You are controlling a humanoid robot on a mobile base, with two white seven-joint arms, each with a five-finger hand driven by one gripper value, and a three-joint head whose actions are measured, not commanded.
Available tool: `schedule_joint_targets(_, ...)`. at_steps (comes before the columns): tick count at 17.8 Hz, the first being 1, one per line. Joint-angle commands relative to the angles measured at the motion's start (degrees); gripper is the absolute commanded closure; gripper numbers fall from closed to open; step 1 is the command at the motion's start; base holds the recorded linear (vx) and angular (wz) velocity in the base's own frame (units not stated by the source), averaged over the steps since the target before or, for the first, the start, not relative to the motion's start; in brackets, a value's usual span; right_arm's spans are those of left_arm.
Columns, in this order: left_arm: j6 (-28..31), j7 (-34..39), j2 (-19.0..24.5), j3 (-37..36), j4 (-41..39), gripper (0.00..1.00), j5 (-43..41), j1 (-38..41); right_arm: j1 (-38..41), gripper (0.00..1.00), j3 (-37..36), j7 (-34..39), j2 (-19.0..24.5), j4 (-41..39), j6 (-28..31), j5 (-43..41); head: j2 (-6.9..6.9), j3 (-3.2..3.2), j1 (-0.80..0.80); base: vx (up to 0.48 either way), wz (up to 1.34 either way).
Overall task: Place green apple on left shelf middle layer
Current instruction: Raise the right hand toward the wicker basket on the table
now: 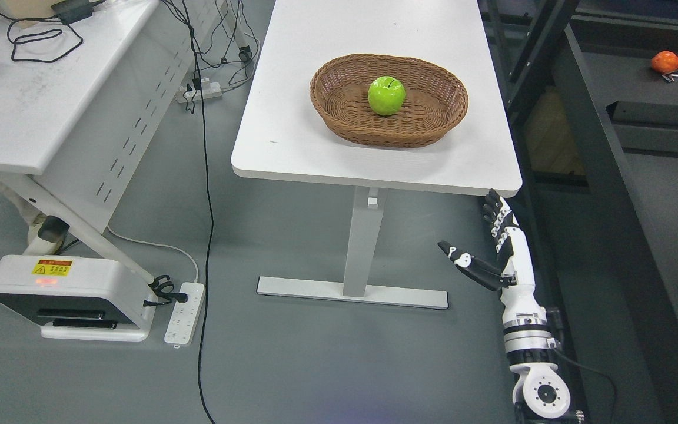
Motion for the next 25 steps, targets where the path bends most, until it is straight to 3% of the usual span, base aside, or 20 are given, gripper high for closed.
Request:
schedule_joint_targets(1, -0.06, 0.01, 1.0, 0.02, 0.0, 0.0, 0.01, 0.0, -4.97, 0.01, 0.93, -2.33, -7.51, 2.0, -2.2, 37.13, 0.0, 0.0, 0.0, 0.0, 0.0)
schedule_joint_targets(5, -0.06, 0.01, 1.0, 0.02, 0.0, 0.0, 0.01, 0.0, -4.63, 0.0, -1.26, -5.59, -10.24, 1.47, -2.29, 38.17, 0.0, 0.0, 0.0, 0.0, 0.0)
schedule_joint_targets(8, -0.06, 0.01, 1.0, 0.02, 0.0, 0.0, 0.01, 0.0, -4.71, 0.0, -2.23, -5.59, -9.98, -0.55, -3.77, 33.1, 0.0, 0.0, 0.0, 0.018, 0.0)
schedule_joint_targets(11, -0.06, 0.01, 1.0, 0.02, 0.0, 0.0, 0.01, 0.0, -6.2, 0.0, -3.2, -5.15, -9.62, -0.91, -8.87, 27.29, 0.0, 0.0, 0.0, 0.061, 0.0)
schedule_joint_targets(19, -0.06, 0.01, 1.0, 0.02, 0.0, 0.0, 0.01, 0.0, -12.09, 0.0, -2.59, -0.67, -8.57, -0.73, -7.3, 22.01, 0.0, 0.0, 0.0, 0.153, 0.08)
schedule_joint_targets(25, -0.06, 0.01, 1.0, 0.02, 0.09, 0.0, 0.01, 0.0, -13.24, 0.0, 1.71, 1.17, -8.57, -0.56, -7.39, 22.26, 0.0, 0.0, 0.0, 0.181, 0.09)
